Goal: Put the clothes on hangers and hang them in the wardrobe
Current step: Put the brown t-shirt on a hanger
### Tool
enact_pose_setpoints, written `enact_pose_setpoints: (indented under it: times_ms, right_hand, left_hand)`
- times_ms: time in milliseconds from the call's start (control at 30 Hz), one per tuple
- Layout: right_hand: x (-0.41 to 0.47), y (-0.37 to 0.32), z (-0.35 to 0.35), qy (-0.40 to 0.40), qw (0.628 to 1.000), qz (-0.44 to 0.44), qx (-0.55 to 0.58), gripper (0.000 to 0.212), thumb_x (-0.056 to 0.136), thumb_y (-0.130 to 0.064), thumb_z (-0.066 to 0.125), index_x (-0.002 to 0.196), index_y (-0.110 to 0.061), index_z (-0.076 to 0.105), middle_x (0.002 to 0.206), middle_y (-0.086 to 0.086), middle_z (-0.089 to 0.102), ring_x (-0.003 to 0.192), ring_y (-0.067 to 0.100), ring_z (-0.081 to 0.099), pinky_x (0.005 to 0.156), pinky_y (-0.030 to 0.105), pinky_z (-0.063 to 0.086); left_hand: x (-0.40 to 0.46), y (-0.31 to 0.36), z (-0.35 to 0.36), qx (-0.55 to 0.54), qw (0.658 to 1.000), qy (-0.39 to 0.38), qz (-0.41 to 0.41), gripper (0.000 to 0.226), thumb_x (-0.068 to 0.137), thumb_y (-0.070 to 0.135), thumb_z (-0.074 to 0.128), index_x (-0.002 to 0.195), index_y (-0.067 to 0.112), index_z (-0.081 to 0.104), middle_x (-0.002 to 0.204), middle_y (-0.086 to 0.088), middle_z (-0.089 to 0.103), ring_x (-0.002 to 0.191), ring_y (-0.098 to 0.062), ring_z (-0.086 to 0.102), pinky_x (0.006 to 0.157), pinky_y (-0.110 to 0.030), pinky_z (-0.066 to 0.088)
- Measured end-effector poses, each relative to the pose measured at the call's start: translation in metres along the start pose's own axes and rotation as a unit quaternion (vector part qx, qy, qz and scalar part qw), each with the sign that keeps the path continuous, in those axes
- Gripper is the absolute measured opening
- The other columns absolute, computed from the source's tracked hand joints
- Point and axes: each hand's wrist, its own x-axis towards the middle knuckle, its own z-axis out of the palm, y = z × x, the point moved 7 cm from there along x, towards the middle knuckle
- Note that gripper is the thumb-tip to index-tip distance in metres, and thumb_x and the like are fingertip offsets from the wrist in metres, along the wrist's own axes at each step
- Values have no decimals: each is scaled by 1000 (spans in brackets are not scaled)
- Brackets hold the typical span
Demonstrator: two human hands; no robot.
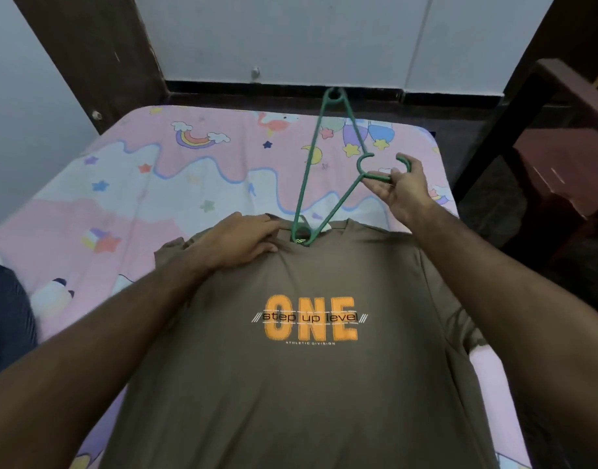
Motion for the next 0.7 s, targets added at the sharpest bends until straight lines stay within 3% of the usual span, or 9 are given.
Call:
enact_pose_setpoints:
  times_ms: [100, 200, 267, 400, 467, 600, 700]
  right_hand:
    - [2, 7, 37, -75, 994, 19, -74, 36, 108, 2, 26, 135, -14, 43, 84, 18, 67, 86, 42, 74, 82, 49, 63]
    - [-2, 18, 67, -150, 975, 27, -162, 34, 111, -5, 25, 137, -13, 45, 93, 27, 71, 85, 44, 75, 74, 44, 64]
    - [-6, 21, 77, -188, 953, 5, -239, 34, 112, -10, 24, 134, -11, 50, 86, 26, 72, 80, 42, 75, 73, 46, 64]
    - [-6, 12, 74, -191, 945, -37, -265, 36, 112, -14, 23, 124, -9, 57, 72, 16, 70, 77, 37, 76, 65, 40, 64]
    - [-5, 5, 71, -189, 937, -41, -291, 35, 112, -14, 24, 120, -11, 58, 70, 13, 67, 73, 34, 77, 60, 37, 61]
    - [-6, -18, 66, -222, 864, -86, -444, 31, 111, -19, 32, 113, -15, 63, 70, 9, 55, 64, 35, 74, 54, 34, 59]
    - [-10, -32, 64, -256, 814, -114, -508, 31, 111, -19, 33, 110, -17, 64, 71, 10, 53, 63, 32, 73, 52, 31, 55]
  left_hand:
    - [-2, -5, -13, -47, 998, 36, 0, 23, 99, 39, 56, 88, 24, 42, 85, 8, 46, 76, -15, 45, 69, -32, 36]
    - [-5, -5, -17, -38, 998, 45, 1, 22, 98, 38, 56, 90, 18, 49, 87, 5, 49, 81, -18, 49, 71, -34, 40]
    - [-11, -6, -24, -48, 996, 75, -10, 22, 98, 34, 58, 87, 17, 48, 85, 4, 49, 78, -17, 46, 70, -33, 40]
    - [-25, -10, -39, -111, 983, 138, -52, 21, 98, 27, 62, 86, 14, 50, 81, 2, 51, 74, -14, 44, 67, -21, 36]
    - [-28, -11, -39, -100, 985, 125, -58, 21, 98, 27, 62, 87, 13, 50, 82, 2, 52, 74, -15, 45, 67, -22, 36]
    - [-33, -22, -22, 47, 996, 46, -63, 22, 94, 33, 65, 94, 15, 53, 90, -3, 58, 82, -26, 53, 68, -39, 41]
    - [-43, -34, -17, 49, 991, 54, -116, 15, 92, 28, 57, 99, 15, 54, 94, -5, 59, 86, -30, 55, 68, -39, 39]
